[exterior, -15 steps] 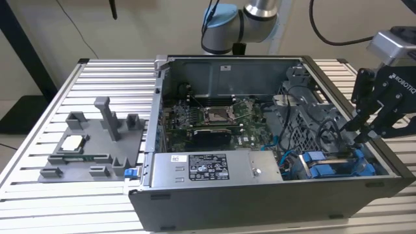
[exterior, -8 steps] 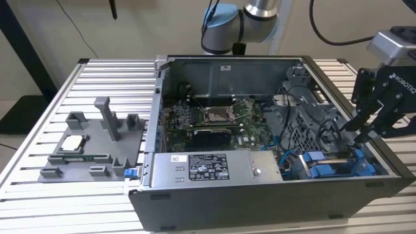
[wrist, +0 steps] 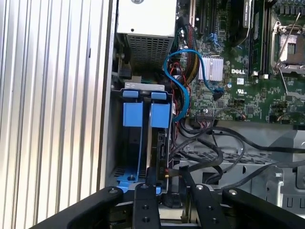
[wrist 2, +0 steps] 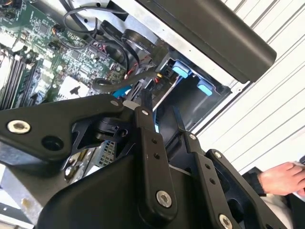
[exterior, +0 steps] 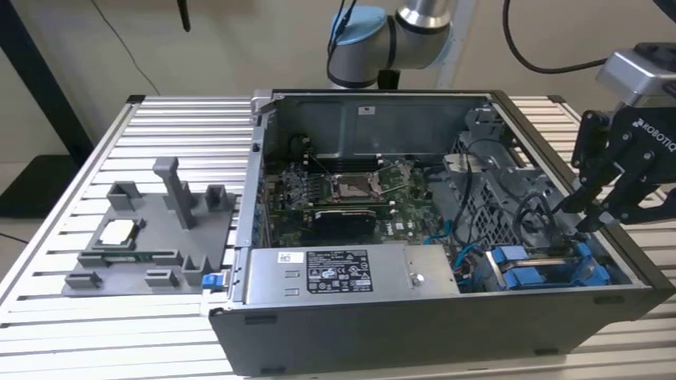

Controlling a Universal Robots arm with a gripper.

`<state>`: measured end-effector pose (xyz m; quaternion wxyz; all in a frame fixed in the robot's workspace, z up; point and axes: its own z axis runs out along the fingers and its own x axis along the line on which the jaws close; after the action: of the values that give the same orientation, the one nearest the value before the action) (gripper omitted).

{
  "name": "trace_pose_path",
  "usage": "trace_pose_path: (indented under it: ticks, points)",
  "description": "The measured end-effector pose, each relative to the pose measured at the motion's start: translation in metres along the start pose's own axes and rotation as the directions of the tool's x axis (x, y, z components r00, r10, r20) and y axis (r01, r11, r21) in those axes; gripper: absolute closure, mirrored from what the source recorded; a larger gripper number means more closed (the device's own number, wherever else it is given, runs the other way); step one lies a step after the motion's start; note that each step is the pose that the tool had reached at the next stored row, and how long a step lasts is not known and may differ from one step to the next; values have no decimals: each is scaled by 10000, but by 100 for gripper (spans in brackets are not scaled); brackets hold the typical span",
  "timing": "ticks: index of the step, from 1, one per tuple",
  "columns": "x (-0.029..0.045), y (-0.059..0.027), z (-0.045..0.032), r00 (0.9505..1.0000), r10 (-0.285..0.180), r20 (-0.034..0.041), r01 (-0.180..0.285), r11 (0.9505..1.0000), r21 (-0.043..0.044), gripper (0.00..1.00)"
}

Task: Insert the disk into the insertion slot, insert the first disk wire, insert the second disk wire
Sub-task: 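Insert the second disk wire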

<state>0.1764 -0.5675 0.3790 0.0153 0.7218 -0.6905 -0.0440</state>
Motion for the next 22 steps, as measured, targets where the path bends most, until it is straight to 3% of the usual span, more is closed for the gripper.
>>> trace_pose_path:
  ticks: [13,22]
  points:
    - [0,-9,-5,10000,-2,-2,2,10000,11,67]
    - [-7,-153,-15,10000,-2,1,2,10000,11,67]
